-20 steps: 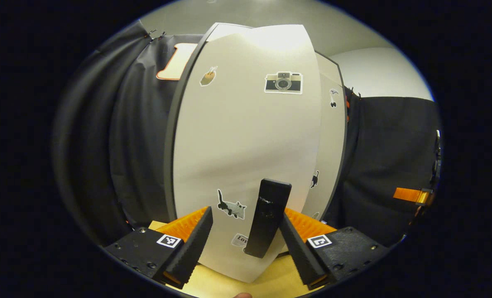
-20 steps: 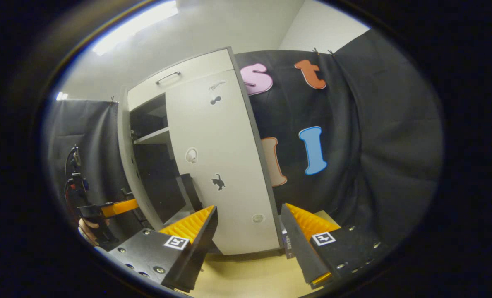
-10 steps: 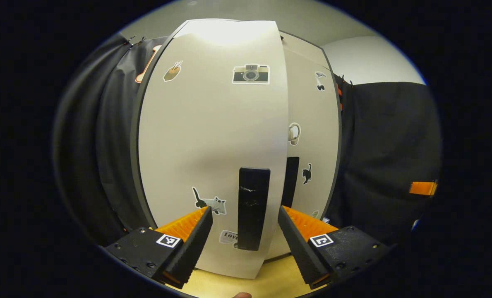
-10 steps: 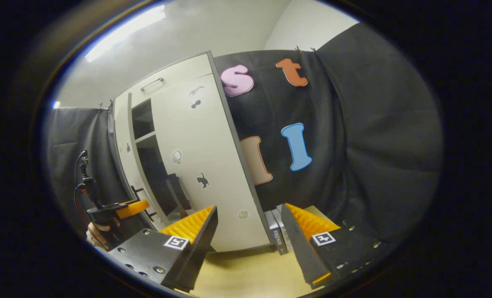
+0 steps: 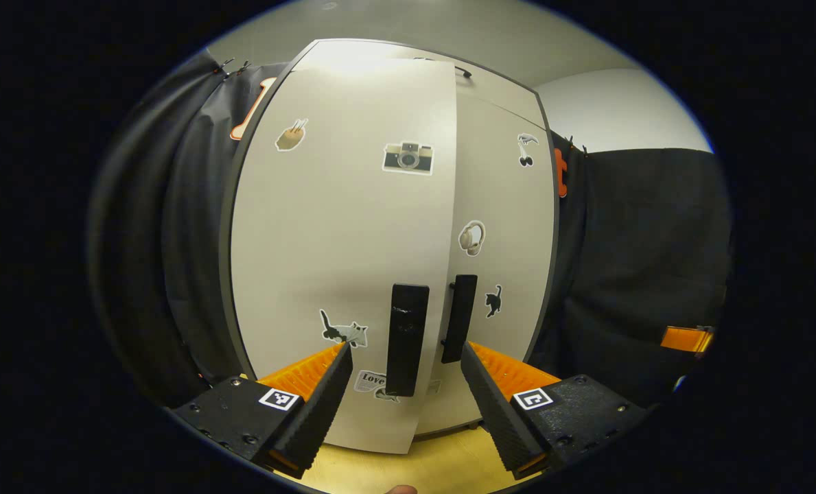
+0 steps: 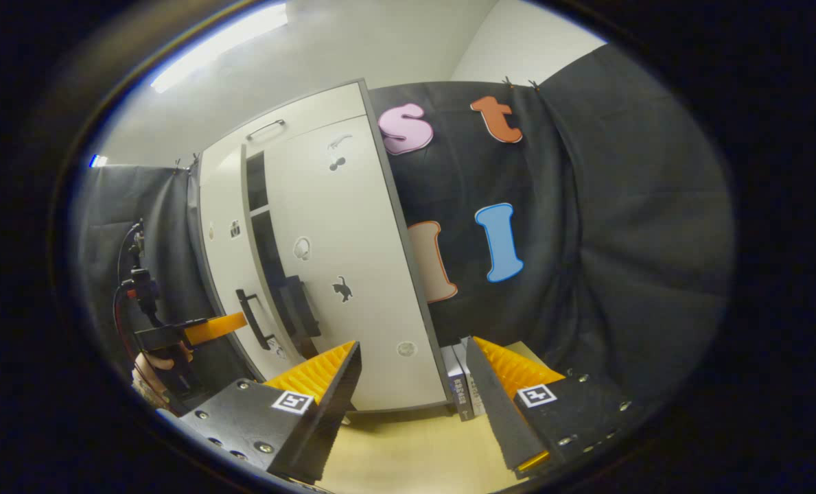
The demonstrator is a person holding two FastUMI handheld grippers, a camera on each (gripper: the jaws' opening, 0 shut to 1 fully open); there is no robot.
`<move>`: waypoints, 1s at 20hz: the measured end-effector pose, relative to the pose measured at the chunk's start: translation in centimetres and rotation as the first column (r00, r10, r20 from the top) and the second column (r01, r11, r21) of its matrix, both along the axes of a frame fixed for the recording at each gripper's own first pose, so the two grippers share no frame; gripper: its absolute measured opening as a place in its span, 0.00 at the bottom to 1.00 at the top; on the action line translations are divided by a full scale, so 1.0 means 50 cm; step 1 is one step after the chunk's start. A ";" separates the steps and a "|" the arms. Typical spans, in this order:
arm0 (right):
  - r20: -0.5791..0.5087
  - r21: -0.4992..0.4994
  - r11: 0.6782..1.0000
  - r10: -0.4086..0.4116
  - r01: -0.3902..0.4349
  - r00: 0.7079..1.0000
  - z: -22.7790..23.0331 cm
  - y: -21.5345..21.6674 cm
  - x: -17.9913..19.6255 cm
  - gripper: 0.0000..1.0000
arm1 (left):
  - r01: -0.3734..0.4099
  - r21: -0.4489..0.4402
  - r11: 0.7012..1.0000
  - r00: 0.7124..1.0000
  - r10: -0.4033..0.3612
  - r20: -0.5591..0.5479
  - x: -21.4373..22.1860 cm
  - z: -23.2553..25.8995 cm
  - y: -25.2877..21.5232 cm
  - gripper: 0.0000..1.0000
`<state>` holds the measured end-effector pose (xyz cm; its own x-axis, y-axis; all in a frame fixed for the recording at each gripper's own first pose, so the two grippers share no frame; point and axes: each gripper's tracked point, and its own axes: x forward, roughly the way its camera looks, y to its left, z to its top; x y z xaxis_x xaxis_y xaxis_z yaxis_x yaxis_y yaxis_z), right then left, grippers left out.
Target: Grab one shoe with the right hand and put it into the shoe cabinet, grab the other shoe with the left hand and put it into the shoe cabinet; then close the right door with the right hand and the left door with the left hand.
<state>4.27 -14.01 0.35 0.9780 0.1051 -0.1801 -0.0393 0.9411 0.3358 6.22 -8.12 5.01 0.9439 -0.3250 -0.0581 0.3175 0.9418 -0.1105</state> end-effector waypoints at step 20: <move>0.220 -0.185 0.982 0.009 0.032 0.976 0.200 0.093 -0.047 0.92 | -0.087 0.019 0.996 0.987 0.084 0.137 -0.220 0.146 0.024 0.97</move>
<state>1.92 -9.34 10.35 0.9966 0.0786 0.0229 -0.0810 0.9870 0.1387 -4.77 -6.94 12.29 0.9679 -0.2426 0.0653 0.2458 0.9681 -0.0478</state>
